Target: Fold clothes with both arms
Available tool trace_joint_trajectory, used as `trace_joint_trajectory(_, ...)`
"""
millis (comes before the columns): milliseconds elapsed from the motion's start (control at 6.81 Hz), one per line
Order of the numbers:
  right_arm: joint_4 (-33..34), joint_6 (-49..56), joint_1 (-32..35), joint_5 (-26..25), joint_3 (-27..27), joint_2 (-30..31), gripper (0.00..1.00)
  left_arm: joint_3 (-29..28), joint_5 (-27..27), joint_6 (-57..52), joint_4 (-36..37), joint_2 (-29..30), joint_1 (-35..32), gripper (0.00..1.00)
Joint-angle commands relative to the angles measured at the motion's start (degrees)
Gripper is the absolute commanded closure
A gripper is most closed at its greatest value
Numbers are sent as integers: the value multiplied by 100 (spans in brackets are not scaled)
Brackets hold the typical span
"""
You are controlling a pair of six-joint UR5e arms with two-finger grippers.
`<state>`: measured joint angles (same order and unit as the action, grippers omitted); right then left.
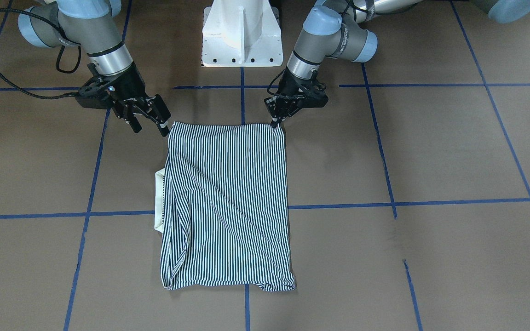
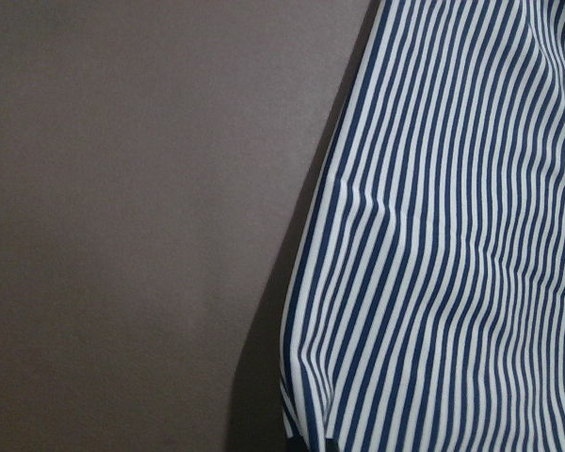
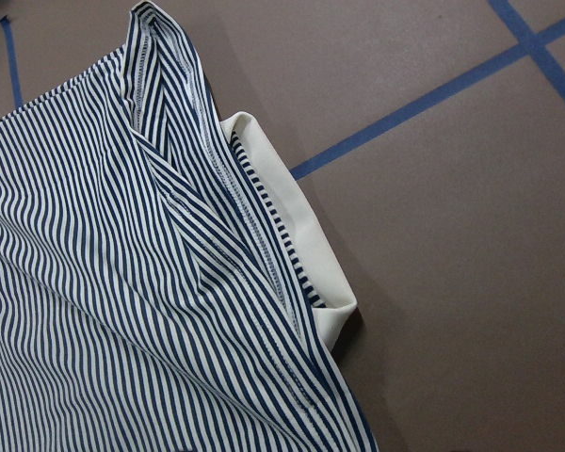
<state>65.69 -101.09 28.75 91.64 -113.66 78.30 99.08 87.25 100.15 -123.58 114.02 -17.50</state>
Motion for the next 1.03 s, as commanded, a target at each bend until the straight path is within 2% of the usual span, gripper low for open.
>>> trace_joint_trajectory(0,1193,-1372,-341,-137,1,-740,29,24,3,-5,0,15,1,100)
trace_joint_trajectory(147,1619,-1865,-613,-408,36,-981,34,24,3,4,0,23,9,100)
trace_joint_trajectory(441,2305,-1888,-862,-472,221,-1088,30,24,-6,4,0,41,1,100)
trace_joint_trajectory(735,2475,-1923,-871,-481,693,-1403,30,32,3,4,0,41,1,100)
trace_joint_trajectory(882,2484,-1914,-871,-498,826,-1474,23,32,-6,4,0,41,1,100)
